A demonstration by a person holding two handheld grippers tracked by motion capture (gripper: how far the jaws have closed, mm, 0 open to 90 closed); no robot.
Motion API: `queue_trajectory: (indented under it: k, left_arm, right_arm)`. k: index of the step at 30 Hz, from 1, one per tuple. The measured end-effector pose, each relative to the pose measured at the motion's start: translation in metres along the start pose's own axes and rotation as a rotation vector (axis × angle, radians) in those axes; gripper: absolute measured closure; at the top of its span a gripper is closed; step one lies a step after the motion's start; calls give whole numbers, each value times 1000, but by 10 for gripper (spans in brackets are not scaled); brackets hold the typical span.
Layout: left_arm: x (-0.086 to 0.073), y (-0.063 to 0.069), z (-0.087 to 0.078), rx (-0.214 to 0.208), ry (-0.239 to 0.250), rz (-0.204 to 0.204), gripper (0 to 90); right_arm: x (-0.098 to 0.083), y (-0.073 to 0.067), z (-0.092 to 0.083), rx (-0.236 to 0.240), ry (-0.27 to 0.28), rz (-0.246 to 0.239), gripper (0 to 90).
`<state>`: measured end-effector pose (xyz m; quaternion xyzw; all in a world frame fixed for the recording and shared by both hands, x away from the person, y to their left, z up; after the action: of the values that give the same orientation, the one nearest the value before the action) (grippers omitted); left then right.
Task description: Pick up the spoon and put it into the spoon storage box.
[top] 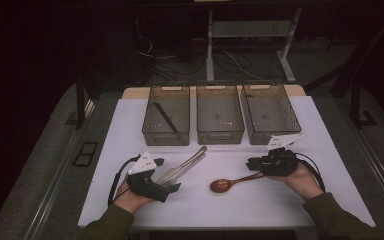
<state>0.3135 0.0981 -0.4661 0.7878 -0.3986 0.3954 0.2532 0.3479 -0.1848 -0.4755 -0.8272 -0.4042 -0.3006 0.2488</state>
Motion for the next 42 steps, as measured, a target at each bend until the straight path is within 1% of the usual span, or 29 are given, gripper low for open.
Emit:
queue_trajectory:
  k: [1, 5, 7, 10, 13, 15, 17, 19, 23, 24, 25, 30, 31, 35, 37, 42]
  left_arm:
    - [0, 0, 0, 0, 0, 1, 0]
    - [-1, 0, -1, 1, -1, -1, 0]
    - [-1, 0, -1, 1, -1, -1, 0]
    - [-1, 1, 0, 1, -2, 0, 0]
    - [-1, 1, 0, 0, -2, 0, 0]
    - [-1, 1, 0, 1, -1, -2, 0]
    - [-1, 1, 0, 0, -5, -1, 0]
    - [-1, 1, 0, 0, -8, -3, 0]
    - [-1, 1, 0, 0, -7, -2, 0]
    - [-1, 1, 0, 0, -8, -1, 0]
    - [-1, 1, 0, 0, -7, -1, 0]
    - [-2, 1, 1, -2, -13, 2, 0]
    - [-2, 1, 1, -4, -13, 2, 0]
    - [-2, 1, 3, -6, -13, 4, 0]
    - [-2, 1, 5, -3, -10, 5, 0]
    - [-4, 0, 7, -7, -18, 9, 0]
  right_arm:
    - [-1, 1, 3, -2, -12, -4, 799]
    - [-5, -1, 13, 18, -50, -15, 884]
    - [-4, -5, 16, 38, -52, -19, 884]
    - [-3, -10, 20, 55, -54, -33, 882]
    - [-2, -14, 22, 76, -53, -28, 846]
    - [-1, -17, 23, 90, -48, -26, 791]
    - [1, -19, 24, 111, -37, -8, 737]
    - [3, -22, 26, 121, -34, -2, 677]
    - [6, -29, 32, 137, -43, -14, 605]
    - [7, -31, 34, 140, -42, -25, 591]
    - [7, -32, 36, 138, -44, -26, 578]
    - [10, -41, 43, 157, -56, -52, 530]
    - [10, -43, 45, 160, -61, -51, 521]
    - [10, -47, 52, 171, -80, -72, 506]
    - [10, -49, 54, 174, -86, -76, 498]
    - [10, -54, 59, 186, -98, -89, 475]
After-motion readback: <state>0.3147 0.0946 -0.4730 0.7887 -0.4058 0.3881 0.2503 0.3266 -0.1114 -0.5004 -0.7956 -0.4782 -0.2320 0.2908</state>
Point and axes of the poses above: each handheld gripper's, and its own axes: z roughly forward along the jaws, x roughly out of its top, y roughly to its right, the point moved 9 cm from there along z, roughly forward along the jaws, and after that the axes turned 3 degrees about -y, right-handed, at the moved point
